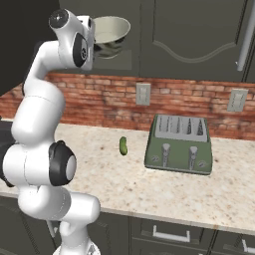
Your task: Pick the mug and place it in the sink. Pick the bowl and place it in the open cabinet and then close the cabinet.
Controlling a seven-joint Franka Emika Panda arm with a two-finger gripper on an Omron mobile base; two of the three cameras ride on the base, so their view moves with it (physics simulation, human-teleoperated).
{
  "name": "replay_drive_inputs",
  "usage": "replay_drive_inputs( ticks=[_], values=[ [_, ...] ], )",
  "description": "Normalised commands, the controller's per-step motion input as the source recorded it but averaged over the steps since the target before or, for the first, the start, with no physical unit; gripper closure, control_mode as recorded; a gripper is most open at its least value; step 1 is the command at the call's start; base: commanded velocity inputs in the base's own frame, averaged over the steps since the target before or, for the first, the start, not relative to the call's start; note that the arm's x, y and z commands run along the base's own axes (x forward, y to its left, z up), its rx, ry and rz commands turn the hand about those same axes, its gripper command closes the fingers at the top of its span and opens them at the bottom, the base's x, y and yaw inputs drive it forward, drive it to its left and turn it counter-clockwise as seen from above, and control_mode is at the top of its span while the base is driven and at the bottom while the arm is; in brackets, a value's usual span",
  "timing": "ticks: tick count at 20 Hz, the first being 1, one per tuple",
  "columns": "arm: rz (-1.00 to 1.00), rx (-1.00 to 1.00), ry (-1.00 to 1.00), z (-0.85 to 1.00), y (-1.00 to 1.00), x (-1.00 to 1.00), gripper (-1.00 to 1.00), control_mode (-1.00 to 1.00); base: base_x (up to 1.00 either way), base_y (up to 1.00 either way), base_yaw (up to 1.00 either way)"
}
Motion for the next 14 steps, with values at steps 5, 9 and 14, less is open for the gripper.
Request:
replay_drive_inputs(
  ticks=[5,9,14],
  values=[
    [0.00,0.00,-0.08,0.03,0.00,0.00,-1.00,-1.00,0.00,0.00,0.00],
    [0.00,-0.02,-0.11,0.02,0.00,-0.03,-1.00,-1.00,0.00,0.00,0.00],
    [0.00,0.00,-0.06,0.23,-0.02,-0.32,-1.00,-1.00,0.00,0.00,0.00]
  ],
)
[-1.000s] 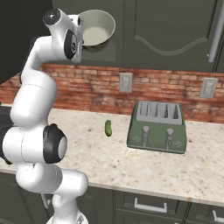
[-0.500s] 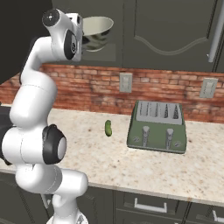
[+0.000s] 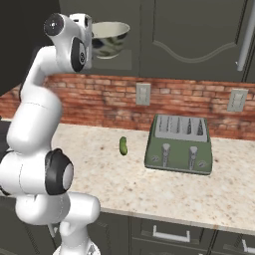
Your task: Pick the mug and place it in the sink. Pick the bowl and place it in the open cabinet and then close the cabinet.
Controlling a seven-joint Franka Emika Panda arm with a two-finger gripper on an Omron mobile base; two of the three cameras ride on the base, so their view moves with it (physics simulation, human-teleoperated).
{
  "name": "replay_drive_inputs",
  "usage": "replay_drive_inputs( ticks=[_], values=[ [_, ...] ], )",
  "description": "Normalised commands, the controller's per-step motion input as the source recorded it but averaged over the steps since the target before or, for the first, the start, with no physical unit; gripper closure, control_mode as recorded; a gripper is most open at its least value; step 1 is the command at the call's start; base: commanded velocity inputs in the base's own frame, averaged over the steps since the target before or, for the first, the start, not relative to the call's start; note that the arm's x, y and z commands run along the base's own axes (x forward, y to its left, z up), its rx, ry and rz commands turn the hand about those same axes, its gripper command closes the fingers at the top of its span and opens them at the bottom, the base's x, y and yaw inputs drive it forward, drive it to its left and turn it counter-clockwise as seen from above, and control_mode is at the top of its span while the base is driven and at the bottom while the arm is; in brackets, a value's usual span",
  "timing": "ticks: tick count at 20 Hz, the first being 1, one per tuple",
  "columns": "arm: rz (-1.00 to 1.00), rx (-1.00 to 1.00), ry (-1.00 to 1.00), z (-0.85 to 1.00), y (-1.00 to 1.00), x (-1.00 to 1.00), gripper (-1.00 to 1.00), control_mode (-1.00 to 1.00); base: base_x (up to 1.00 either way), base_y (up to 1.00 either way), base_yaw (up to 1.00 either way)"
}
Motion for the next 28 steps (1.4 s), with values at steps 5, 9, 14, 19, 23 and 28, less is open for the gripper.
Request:
replay_drive_inputs(
  ticks=[5,9,14,19,23,28],
  values=[
    [0.00,0.00,0.00,0.23,-0.10,-0.56,-1.00,-1.00,0.00,0.00,0.00],
    [0.00,0.00,0.00,0.10,-0.13,-0.79,-1.00,-1.00,0.00,0.00,0.00],
    [0.00,0.00,0.00,0.00,-0.19,-0.96,-1.00,-1.00,0.00,0.00,0.00],
    [0.00,0.00,-0.01,0.00,-0.07,-0.95,-1.00,-1.00,0.00,0.00,0.00],
    [0.00,0.00,-0.04,0.00,0.00,-0.98,-1.00,-1.00,0.00,0.00,0.00],
    [0.00,0.00,-0.10,0.00,0.03,-0.99,-1.00,-1.00,0.00,0.00,0.00]
  ],
)
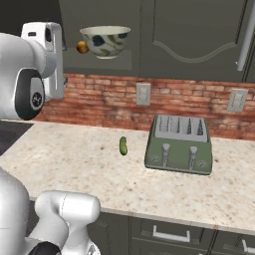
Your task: Pick the mug and place it in the sink. Pick the bowl and place it in the open cabinet and then close the cabinet.
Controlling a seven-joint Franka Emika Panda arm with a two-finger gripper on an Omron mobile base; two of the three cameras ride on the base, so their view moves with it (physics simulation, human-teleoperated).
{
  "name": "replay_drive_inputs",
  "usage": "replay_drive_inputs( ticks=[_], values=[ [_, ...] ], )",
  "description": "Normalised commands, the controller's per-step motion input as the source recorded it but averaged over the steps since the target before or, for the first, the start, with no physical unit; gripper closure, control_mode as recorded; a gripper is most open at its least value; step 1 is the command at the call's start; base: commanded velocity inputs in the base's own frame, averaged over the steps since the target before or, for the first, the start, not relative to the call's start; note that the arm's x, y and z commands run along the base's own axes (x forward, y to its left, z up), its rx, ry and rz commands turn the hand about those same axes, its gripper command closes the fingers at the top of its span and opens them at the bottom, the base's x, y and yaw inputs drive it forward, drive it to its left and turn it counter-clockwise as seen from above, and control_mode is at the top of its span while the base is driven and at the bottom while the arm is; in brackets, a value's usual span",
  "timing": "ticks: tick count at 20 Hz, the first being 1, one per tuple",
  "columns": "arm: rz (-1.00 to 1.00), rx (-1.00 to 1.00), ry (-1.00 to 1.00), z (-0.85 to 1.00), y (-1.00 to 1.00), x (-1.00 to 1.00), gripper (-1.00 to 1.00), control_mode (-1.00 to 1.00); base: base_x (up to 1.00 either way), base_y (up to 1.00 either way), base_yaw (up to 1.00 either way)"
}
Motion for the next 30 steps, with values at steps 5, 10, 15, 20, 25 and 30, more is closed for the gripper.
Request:
replay_drive_inputs(
  ticks=[5,10,15,20,25,30],
  values=[
    [0.00,0.00,-0.14,0.00,0.20,-0.74,-1.00,-1.00,0.00,0.00,0.00],
    [0.00,0.00,-0.14,0.00,0.15,-0.57,-1.00,-1.00,0.00,0.00,0.00],
    [0.00,0.00,-0.11,0.00,0.06,-0.55,-1.00,-1.00,0.00,0.00,0.00],
    [0.00,0.00,-0.02,0.06,0.07,-0.59,-1.00,-1.00,0.00,0.00,0.00],
    [0.00,0.00,0.00,0.05,0.15,-0.61,-1.00,-1.00,0.00,0.00,0.00],
    [0.00,0.00,0.00,0.01,0.19,-0.61,-1.00,-1.00,0.00,0.00,0.00]
  ],
)
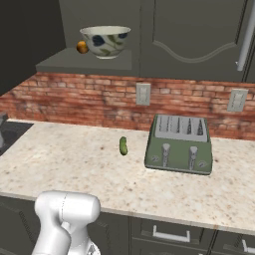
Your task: Pick the mug and place it in the sink. Pick the bowl and place it in the open cabinet and then close the cabinet.
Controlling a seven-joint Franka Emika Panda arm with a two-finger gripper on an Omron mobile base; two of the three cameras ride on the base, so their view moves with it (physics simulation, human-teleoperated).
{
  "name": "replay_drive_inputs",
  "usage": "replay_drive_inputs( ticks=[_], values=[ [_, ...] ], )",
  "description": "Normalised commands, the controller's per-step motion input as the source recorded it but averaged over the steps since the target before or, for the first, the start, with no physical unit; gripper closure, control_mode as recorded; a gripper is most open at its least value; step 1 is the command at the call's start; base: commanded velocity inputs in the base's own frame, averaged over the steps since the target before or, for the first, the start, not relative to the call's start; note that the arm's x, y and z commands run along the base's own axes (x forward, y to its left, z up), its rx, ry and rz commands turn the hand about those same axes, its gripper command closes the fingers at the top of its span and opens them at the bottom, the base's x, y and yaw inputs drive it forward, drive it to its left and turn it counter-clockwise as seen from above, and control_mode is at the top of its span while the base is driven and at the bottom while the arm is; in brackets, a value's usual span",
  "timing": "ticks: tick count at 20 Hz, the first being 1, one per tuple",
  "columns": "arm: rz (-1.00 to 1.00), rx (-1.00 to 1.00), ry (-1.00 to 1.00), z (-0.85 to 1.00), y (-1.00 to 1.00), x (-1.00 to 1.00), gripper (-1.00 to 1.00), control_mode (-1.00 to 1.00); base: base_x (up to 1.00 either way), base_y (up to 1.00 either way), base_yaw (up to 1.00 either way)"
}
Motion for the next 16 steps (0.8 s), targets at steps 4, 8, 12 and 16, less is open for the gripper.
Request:
replay_drive_inputs(
  ticks=[4,8,12,16],
  values=[
    [0.00,0.00,0.00,0.00,0.23,-0.47,-1.00,-1.00,0.00,0.00,0.00],
    [0.00,0.00,0.00,0.00,0.30,-0.36,-1.00,-1.00,0.00,0.00,0.00],
    [0.00,0.00,0.00,0.00,0.31,-0.40,-1.00,-1.00,0.00,0.00,0.00],
    [-0.02,0.00,0.00,0.00,0.23,-0.40,-1.00,-1.00,0.00,0.00,0.00]
  ],
)
